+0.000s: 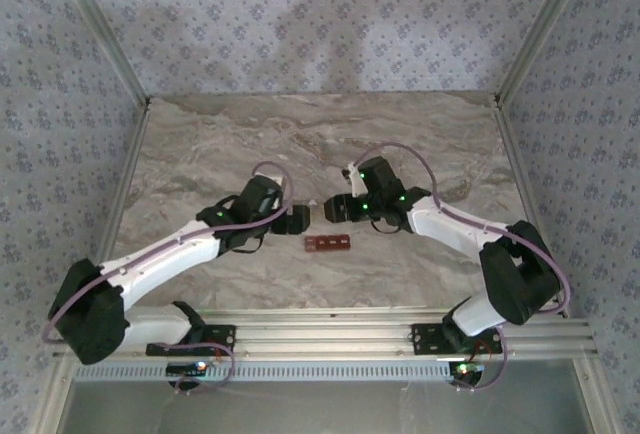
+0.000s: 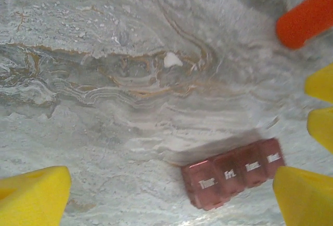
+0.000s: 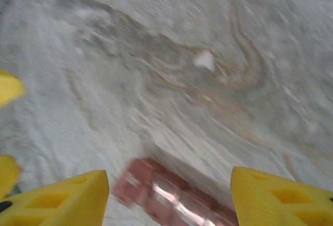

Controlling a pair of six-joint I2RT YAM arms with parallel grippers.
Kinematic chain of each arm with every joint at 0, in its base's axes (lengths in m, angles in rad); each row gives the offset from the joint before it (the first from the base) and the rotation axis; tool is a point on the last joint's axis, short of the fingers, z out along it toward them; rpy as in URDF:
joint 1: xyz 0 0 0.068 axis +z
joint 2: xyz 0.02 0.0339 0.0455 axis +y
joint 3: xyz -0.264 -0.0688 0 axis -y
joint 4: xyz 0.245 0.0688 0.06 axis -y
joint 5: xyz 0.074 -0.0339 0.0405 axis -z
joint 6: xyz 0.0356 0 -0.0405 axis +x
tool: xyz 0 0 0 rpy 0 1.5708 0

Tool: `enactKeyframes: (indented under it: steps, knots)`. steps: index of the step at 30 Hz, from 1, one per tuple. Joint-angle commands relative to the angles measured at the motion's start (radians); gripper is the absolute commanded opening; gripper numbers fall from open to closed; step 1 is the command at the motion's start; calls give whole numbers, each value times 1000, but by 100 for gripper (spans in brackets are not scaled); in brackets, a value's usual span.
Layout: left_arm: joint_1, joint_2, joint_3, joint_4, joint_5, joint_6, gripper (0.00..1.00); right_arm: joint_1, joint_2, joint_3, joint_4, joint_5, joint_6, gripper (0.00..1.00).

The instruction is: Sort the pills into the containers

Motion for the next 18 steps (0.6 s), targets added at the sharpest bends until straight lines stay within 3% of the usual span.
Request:
enactKeyframes:
  steps: [1,10,18]
  knots:
    - [-60,64,70,-133,-140,110,99,-3,-1,-50,-89,108,-57,66]
    - [-223,179,74,-168,-302,135,99,43,84,-45,-99,178,-101,66]
    - [-235,135,-9,-99,-294,117,99,69,157,-19,-100,208,-119,65]
